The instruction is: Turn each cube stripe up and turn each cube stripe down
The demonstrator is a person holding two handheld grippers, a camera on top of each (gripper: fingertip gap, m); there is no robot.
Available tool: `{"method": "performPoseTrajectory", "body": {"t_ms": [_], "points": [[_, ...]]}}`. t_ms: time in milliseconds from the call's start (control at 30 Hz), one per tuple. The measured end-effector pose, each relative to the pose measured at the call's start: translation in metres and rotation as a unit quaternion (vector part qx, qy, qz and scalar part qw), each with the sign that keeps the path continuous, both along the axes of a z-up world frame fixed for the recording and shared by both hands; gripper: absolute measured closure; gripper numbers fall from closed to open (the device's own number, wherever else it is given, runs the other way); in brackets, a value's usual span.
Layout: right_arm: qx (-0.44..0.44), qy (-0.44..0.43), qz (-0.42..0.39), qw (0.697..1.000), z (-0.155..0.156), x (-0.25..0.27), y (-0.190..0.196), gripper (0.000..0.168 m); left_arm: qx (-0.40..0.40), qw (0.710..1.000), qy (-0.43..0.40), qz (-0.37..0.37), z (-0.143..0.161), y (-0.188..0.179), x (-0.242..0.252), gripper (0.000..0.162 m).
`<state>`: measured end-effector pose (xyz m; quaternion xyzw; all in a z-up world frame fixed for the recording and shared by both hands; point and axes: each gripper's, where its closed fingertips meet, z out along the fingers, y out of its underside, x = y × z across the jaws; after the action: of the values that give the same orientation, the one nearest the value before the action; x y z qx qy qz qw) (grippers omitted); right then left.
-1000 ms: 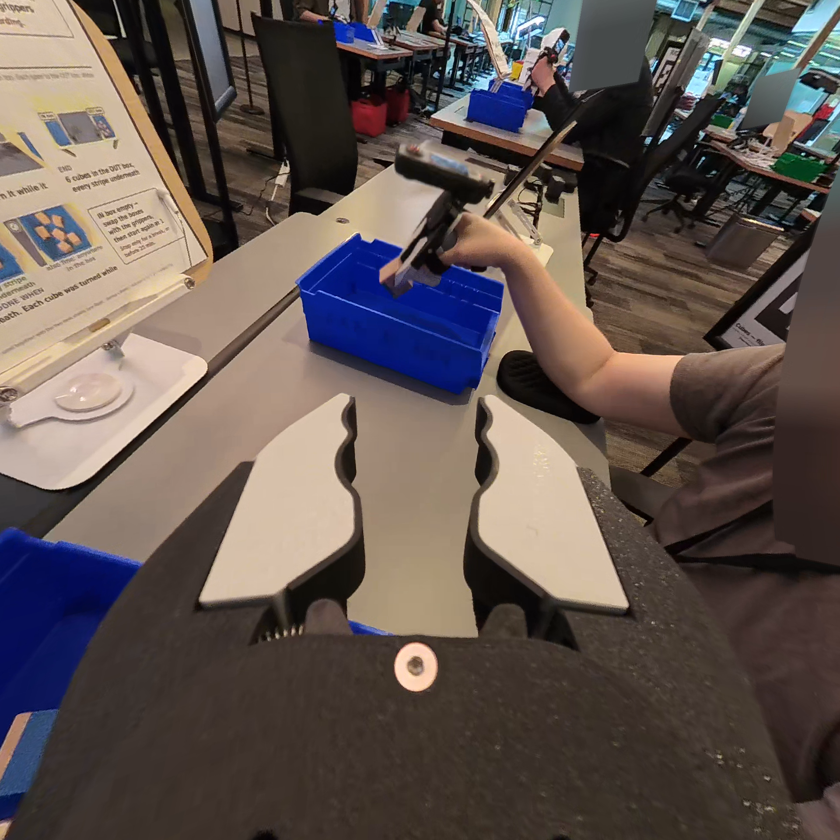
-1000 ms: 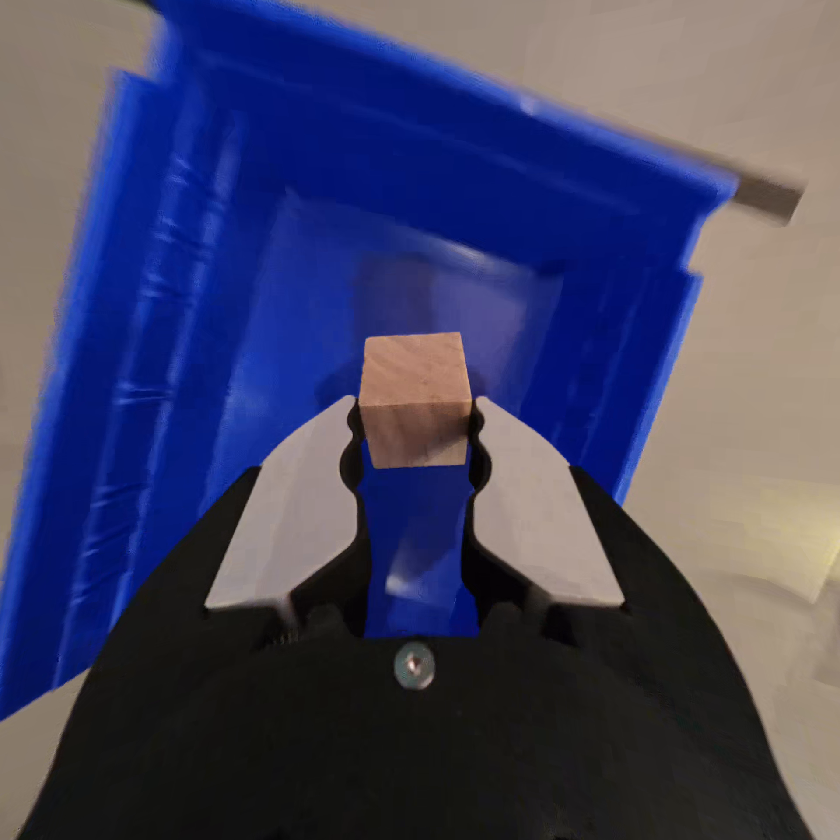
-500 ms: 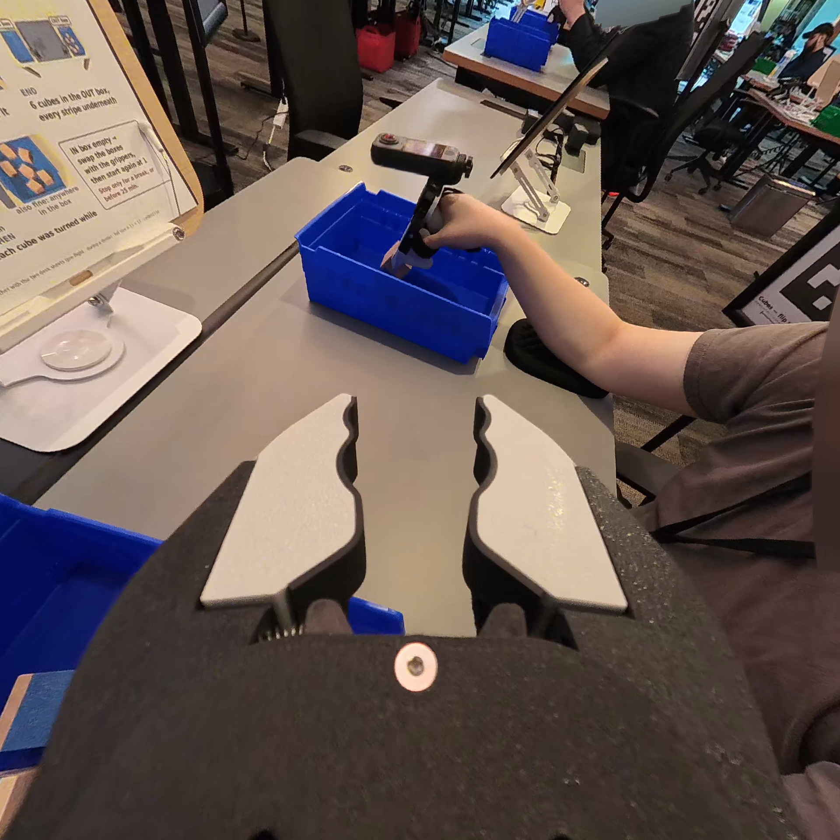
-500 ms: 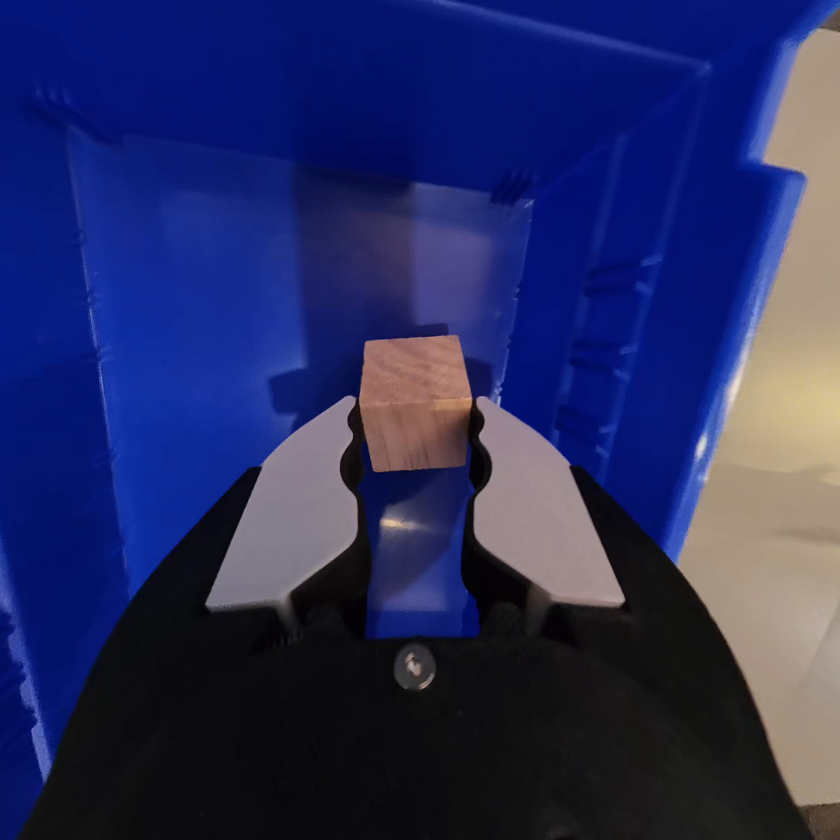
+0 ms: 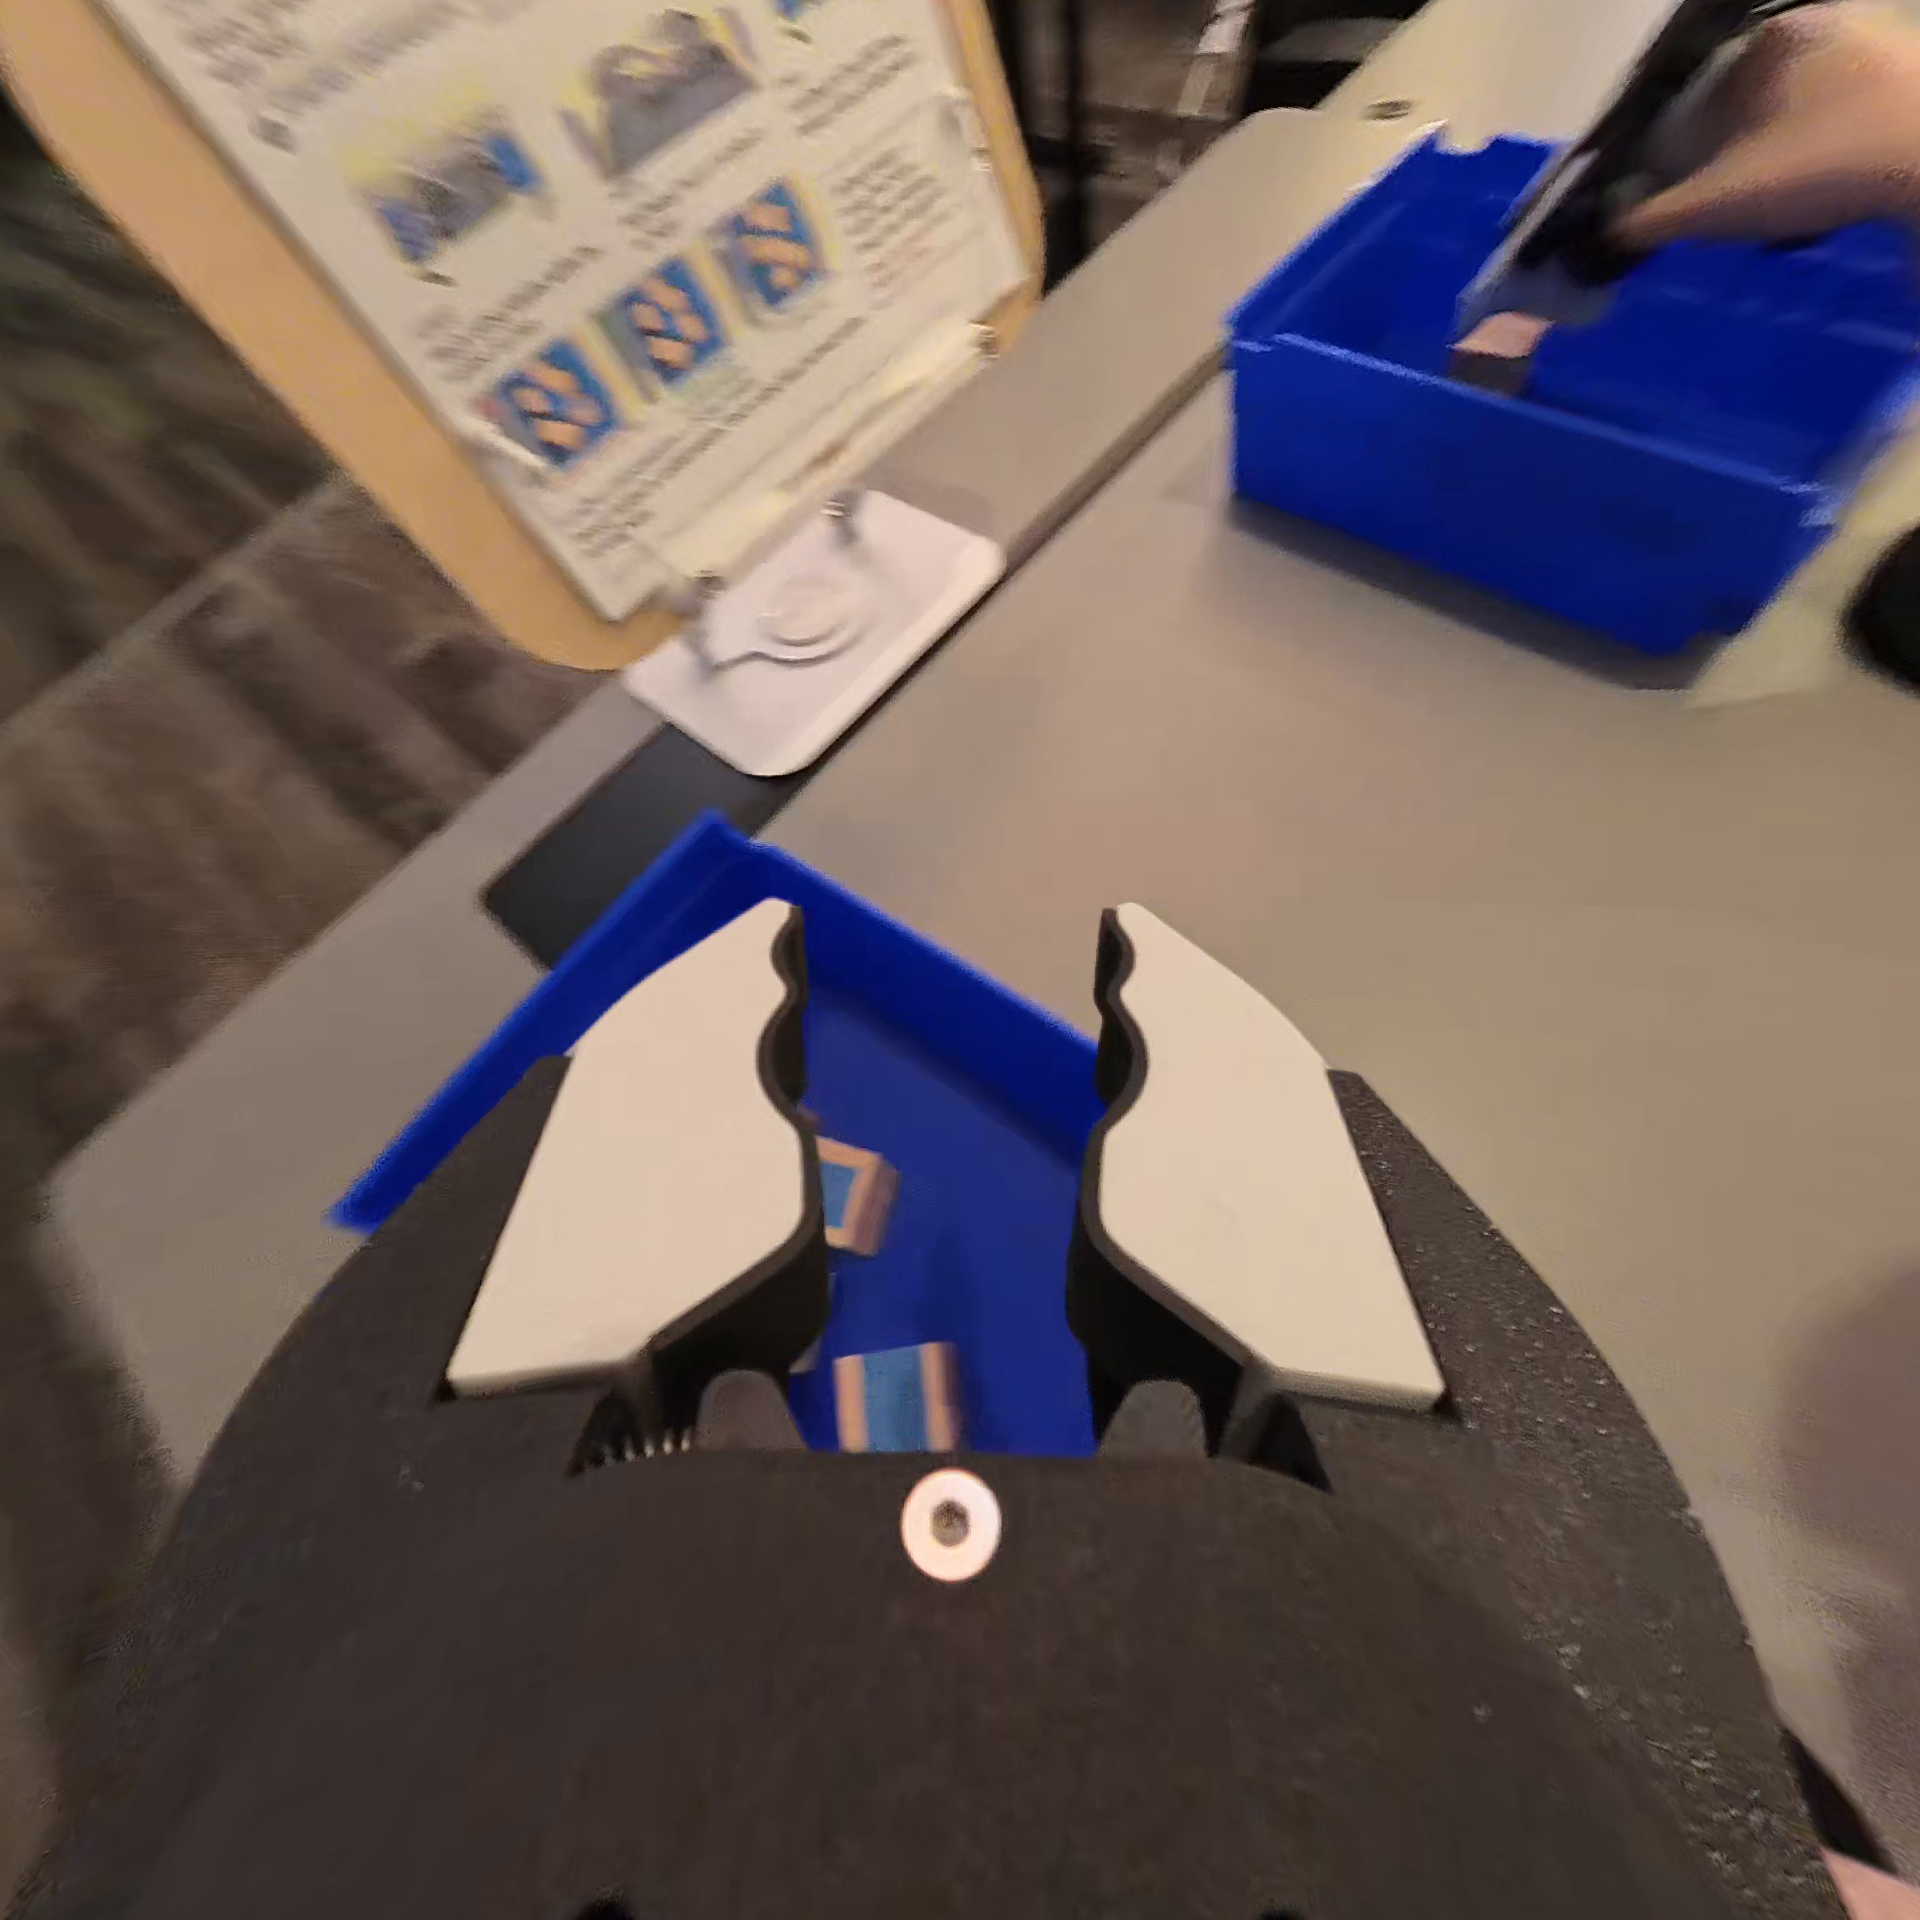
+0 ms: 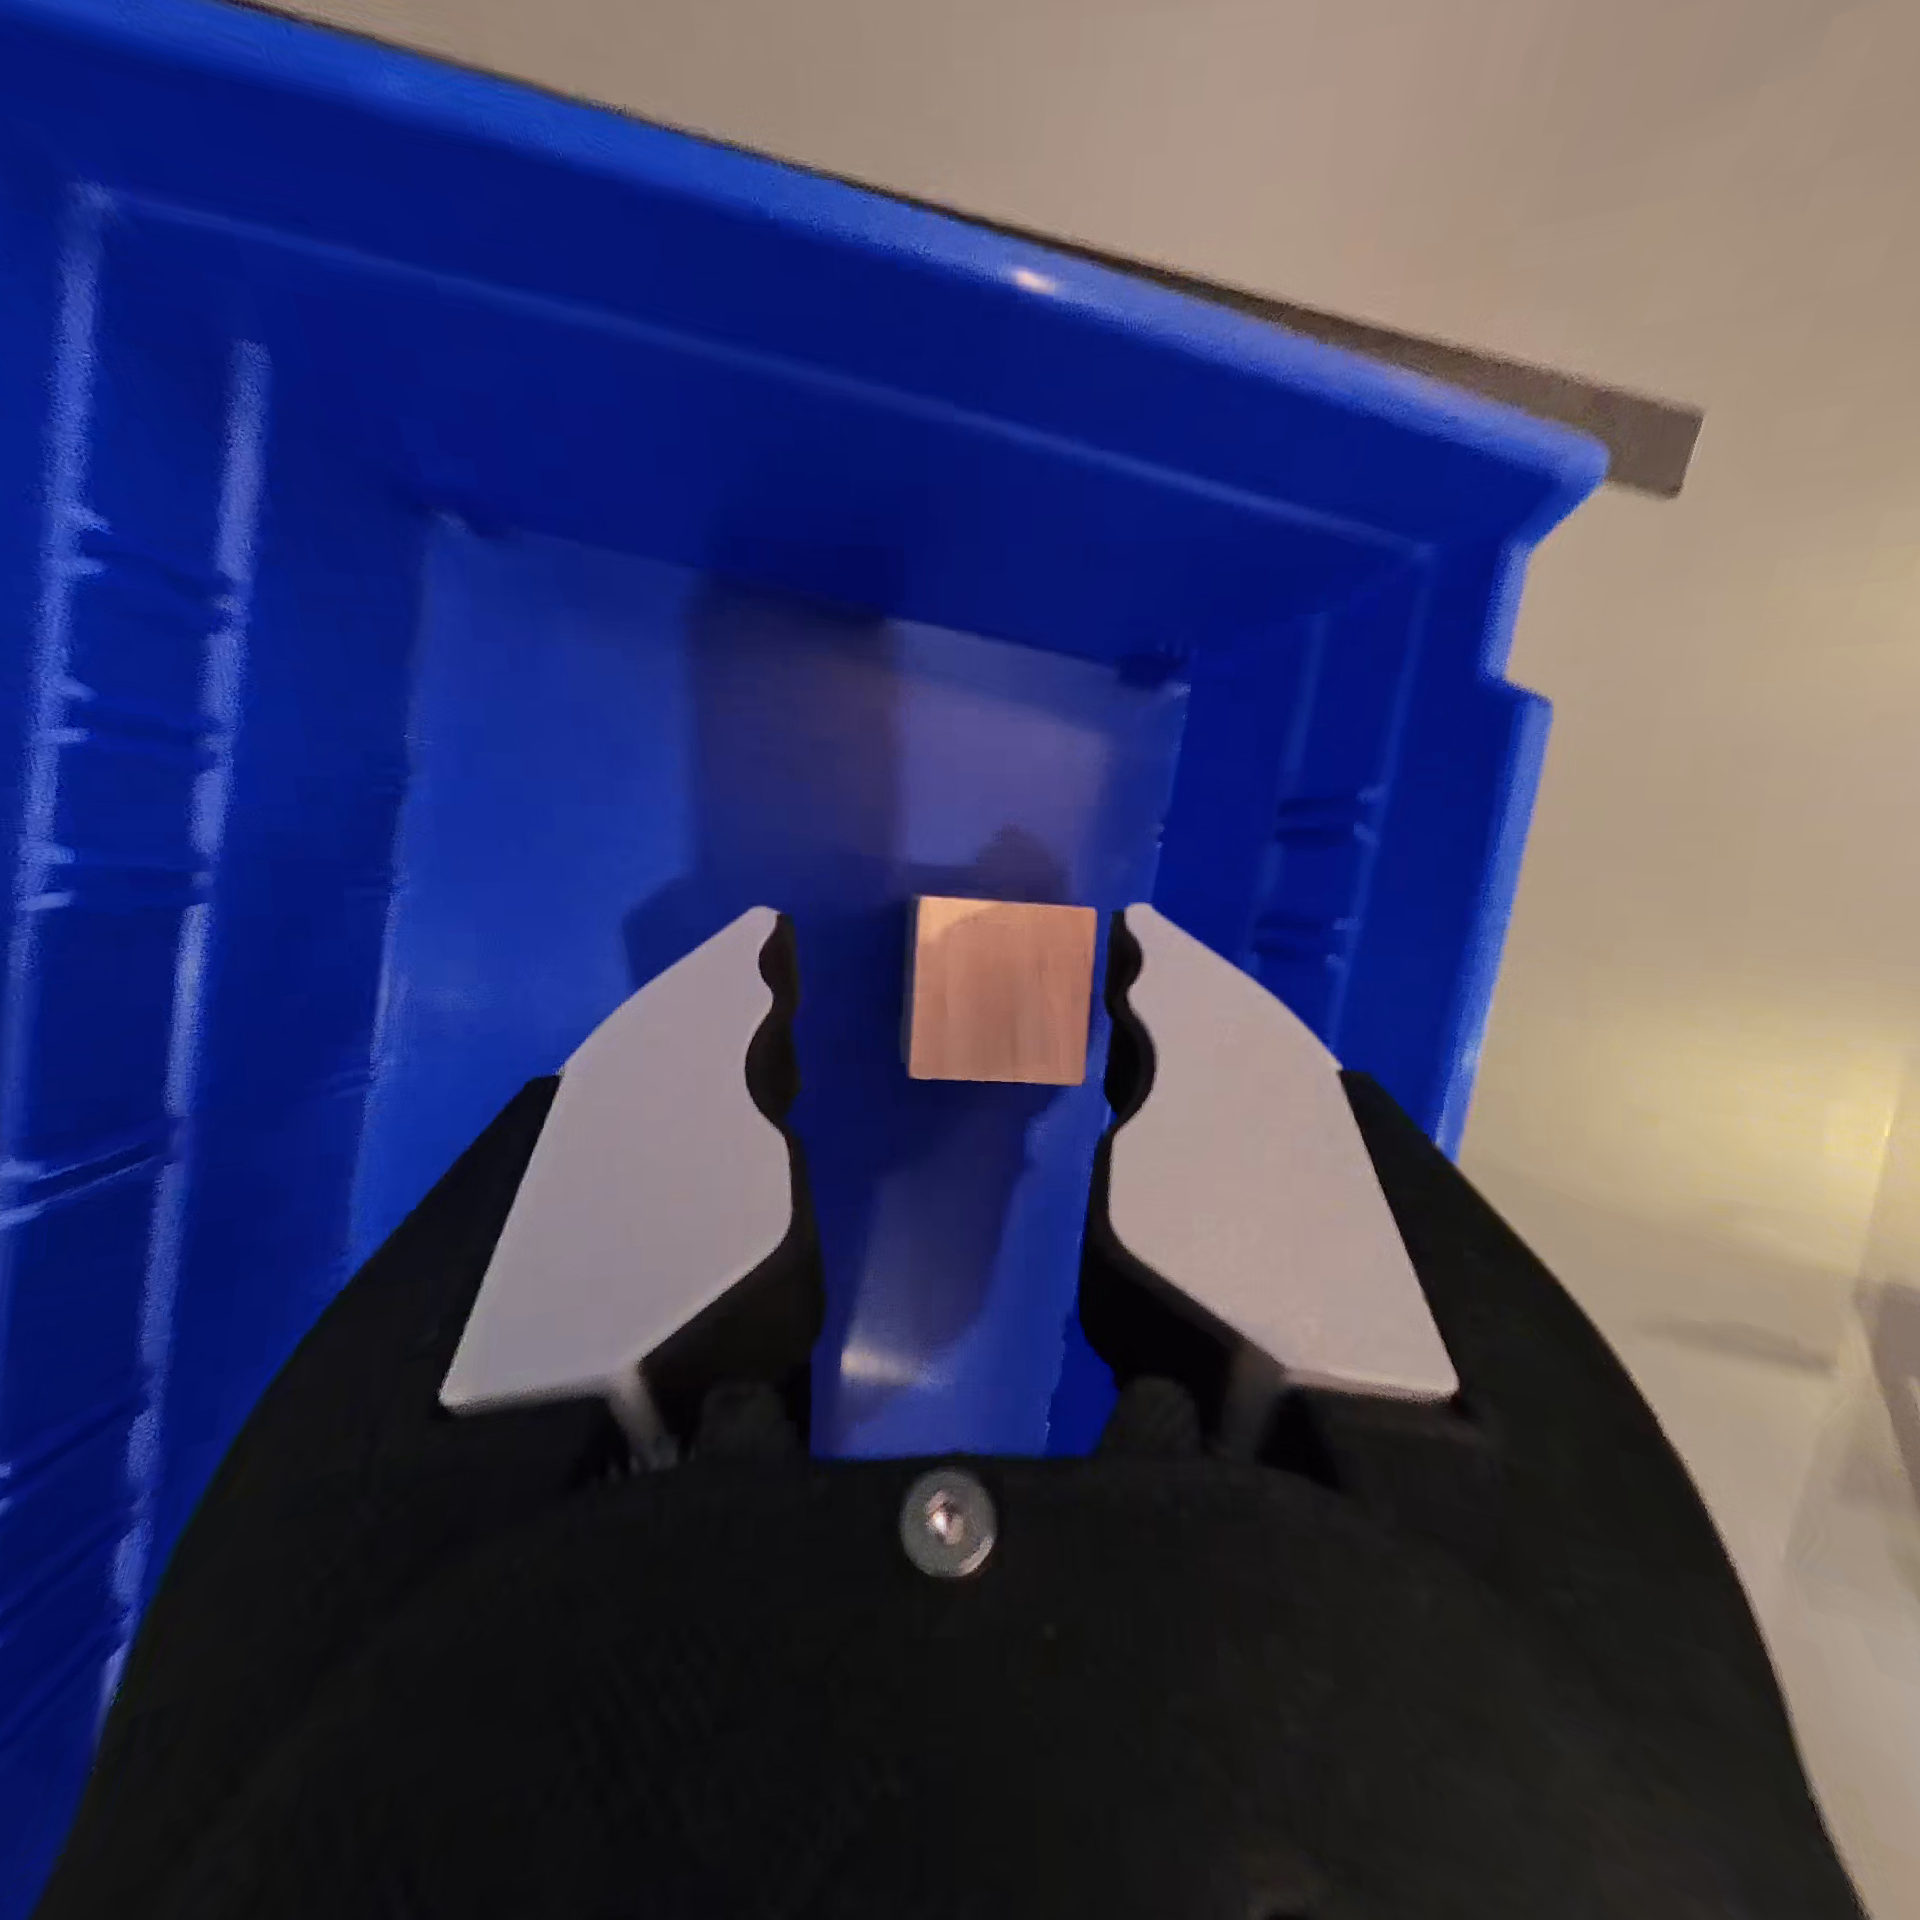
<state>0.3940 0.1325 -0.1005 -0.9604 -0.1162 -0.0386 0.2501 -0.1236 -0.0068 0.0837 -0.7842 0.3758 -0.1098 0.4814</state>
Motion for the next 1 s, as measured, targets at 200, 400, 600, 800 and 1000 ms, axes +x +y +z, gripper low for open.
{"method": "performPoseTrajectory", "body": {"t_ms": [200, 400, 600, 800, 1000], "points": [[0.036, 0.011, 0.047, 0.998, 0.021, -0.02, -0.001, 0.109, 0.022, 0.997, 0.077, -0.005, -0.028, -0.001, -0.015, 0.115], [0.034, 0.006, 0.112, 0.993, 0.02, -0.047, -0.004, 0.108, -0.107, 0.982, 0.156, 0.001, -0.115, 0.033, -0.032, 0.112], [0.029, -0.012, 0.134, 0.991, 0.018, -0.052, -0.006, 0.107, -0.18, 0.95, 0.253, 0.028, -0.177, 0.05, -0.062, 0.11], [0.019, -0.028, 0.152, 0.988, 0.014, -0.055, -0.009, 0.106, -0.233, 0.939, 0.252, 0.036, -0.204, 0.056, -0.073, 0.111], [0.004, -0.038, 0.171, 0.984, 0.008, -0.062, -0.012, 0.106, -0.243, 0.927, 0.28, 0.053, -0.211, 0.06, -0.085, 0.109]]}}
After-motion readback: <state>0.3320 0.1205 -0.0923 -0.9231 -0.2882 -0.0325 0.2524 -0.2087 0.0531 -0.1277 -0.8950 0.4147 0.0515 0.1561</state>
